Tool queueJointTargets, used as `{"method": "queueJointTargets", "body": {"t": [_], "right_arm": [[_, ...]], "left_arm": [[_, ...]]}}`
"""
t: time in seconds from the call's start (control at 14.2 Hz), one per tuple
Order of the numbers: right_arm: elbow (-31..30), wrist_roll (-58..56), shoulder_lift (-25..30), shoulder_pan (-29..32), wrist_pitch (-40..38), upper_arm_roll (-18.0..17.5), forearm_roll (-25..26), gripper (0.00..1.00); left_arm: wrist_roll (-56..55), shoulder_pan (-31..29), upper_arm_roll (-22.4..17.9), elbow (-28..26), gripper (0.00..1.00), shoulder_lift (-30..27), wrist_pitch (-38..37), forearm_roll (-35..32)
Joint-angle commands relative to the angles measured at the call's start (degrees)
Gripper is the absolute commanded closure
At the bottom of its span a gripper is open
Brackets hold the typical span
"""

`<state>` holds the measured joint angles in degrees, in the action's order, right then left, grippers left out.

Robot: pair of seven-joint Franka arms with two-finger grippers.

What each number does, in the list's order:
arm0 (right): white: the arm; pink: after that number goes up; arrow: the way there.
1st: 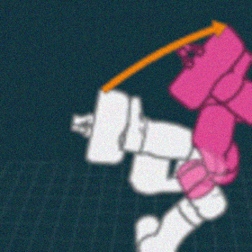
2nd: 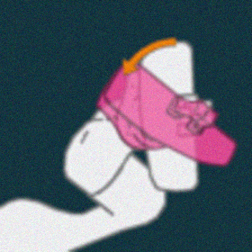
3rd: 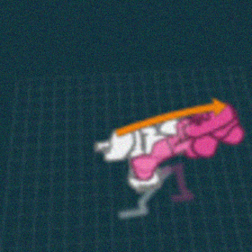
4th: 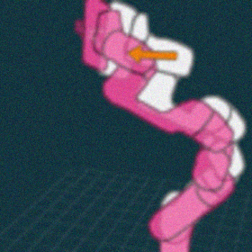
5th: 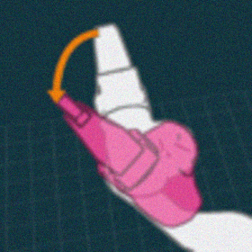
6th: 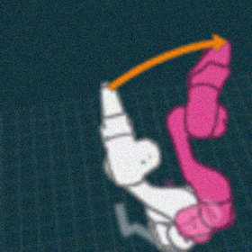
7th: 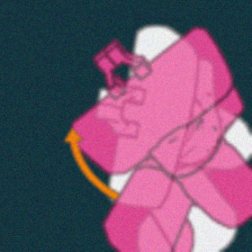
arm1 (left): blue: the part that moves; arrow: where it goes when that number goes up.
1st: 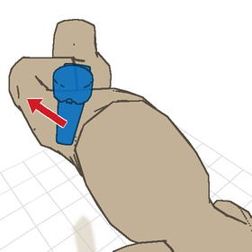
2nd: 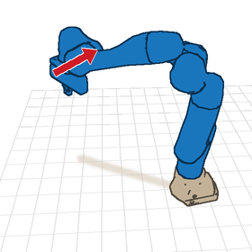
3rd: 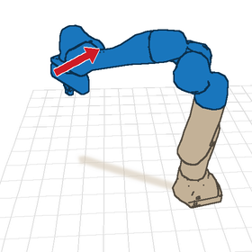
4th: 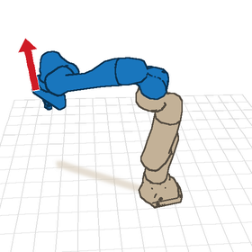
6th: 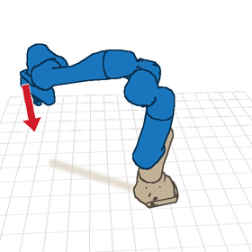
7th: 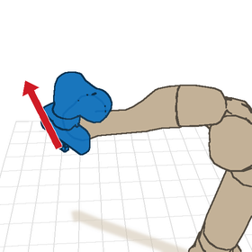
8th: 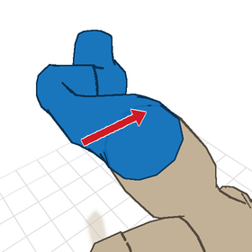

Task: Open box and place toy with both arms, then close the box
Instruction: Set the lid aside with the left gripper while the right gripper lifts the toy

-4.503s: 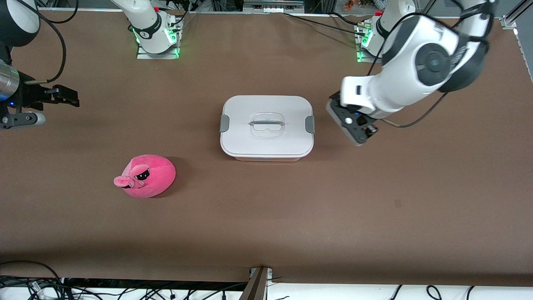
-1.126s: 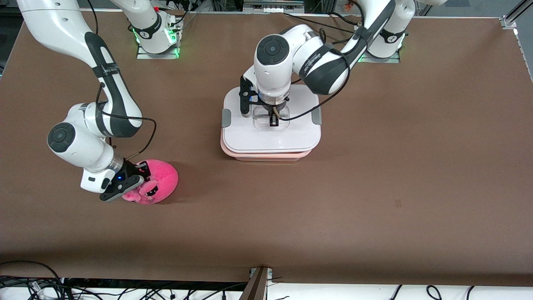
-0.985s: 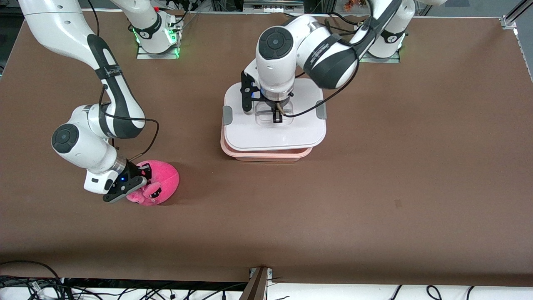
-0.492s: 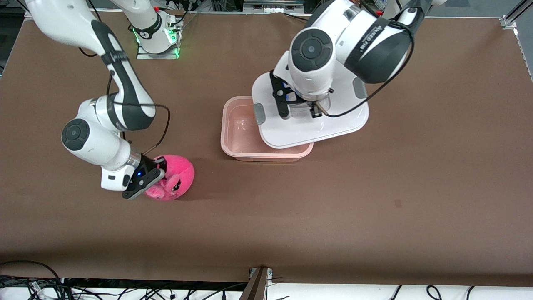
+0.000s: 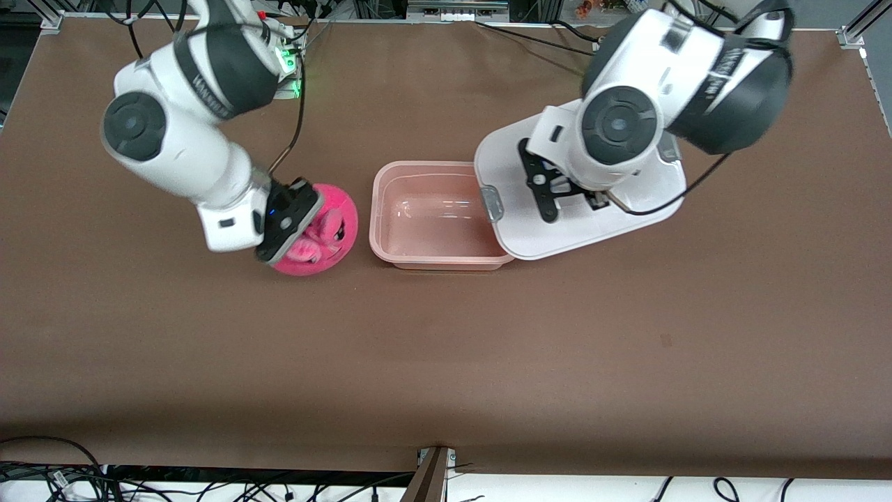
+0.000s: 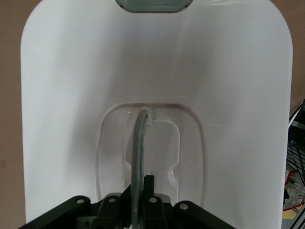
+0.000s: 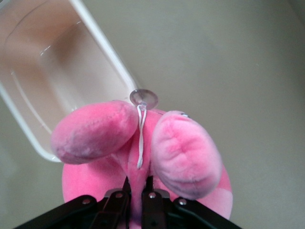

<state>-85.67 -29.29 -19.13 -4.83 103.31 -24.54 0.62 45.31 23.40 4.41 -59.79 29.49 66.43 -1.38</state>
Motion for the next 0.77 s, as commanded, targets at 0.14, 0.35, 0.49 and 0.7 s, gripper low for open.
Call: {"method": "queueJointTargets", "body": {"t": [0.14, 0.35, 0.49, 0.7], "right_arm": [[1.74, -0.42, -2.31, -7.19, -1.8, -2.79, 7.54, 1.0], [1.74, -0.42, -4.6, -11.33, -1.71, -2.79, 11.41, 1.0], [1.65, -0.33, -6.09, -13.0, -1.71, -2.7, 13.87, 1.0], [1.74, -0.24, -7.32, -15.11, -1.53, -2.7, 15.11, 1.0]], "left_arm": [[11.1, -1.78, -4.13, 1.61, 1.0, 0.22, -1.74, 2.61], [17.52, -1.7, -8.26, 1.61, 1.0, 0.39, -1.74, 2.7], [18.41, -1.61, -9.24, 1.61, 1.0, 0.39, -1.74, 2.61], [18.59, -1.61, -9.51, 1.61, 1.0, 0.74, -1.74, 2.53]]}}
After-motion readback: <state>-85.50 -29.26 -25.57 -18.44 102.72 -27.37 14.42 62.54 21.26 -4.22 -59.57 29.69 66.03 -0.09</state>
